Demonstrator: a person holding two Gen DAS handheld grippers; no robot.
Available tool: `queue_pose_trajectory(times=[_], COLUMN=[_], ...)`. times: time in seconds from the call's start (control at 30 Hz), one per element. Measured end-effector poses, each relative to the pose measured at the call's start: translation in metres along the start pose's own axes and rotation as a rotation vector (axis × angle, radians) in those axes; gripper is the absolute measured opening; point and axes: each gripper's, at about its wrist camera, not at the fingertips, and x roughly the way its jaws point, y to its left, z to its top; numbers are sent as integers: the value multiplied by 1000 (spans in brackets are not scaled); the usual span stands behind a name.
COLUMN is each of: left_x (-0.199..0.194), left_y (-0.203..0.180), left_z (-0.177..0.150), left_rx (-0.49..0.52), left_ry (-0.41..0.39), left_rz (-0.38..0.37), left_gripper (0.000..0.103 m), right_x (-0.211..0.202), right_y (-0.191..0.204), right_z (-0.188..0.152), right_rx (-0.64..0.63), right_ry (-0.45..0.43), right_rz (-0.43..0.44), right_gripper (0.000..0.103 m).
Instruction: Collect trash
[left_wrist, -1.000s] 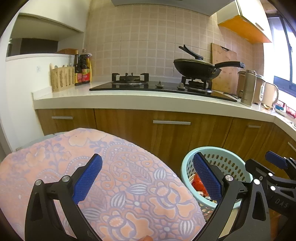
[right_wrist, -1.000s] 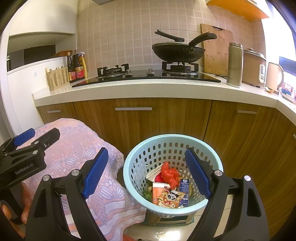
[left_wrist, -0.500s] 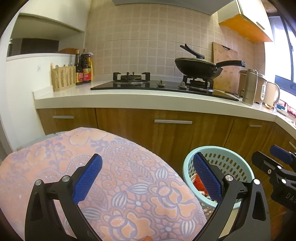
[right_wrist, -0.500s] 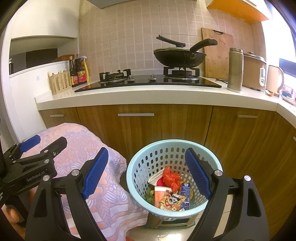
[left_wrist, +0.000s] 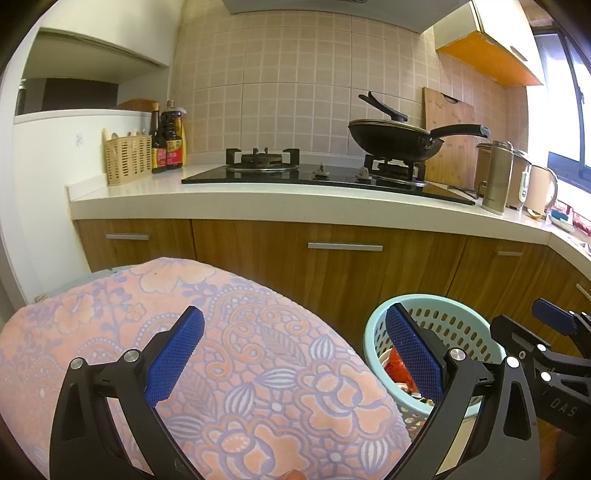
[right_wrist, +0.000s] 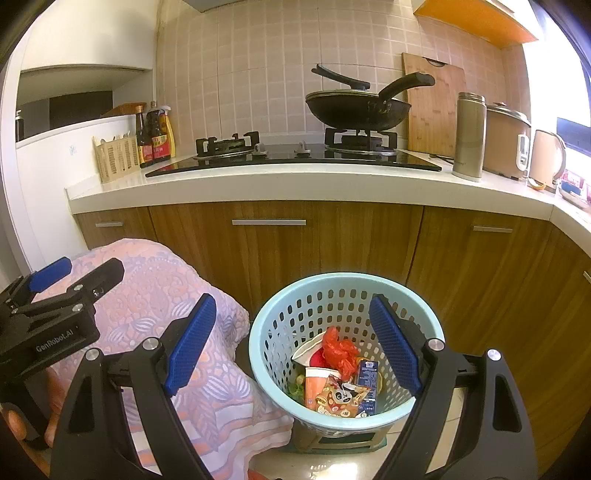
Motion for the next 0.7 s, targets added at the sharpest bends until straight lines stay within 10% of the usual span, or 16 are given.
queue_pose_trajectory(times=[0.7], left_x=[0], left_y=[-1], left_z=[1], left_rx=[3], left_ry=[-1], left_rz=[3], left_gripper=[96], right_x=[3], right_y=[0], right_z=[-2], right_rx=[-8], right_ry=[0], right_rz=[-15], right_gripper=[81])
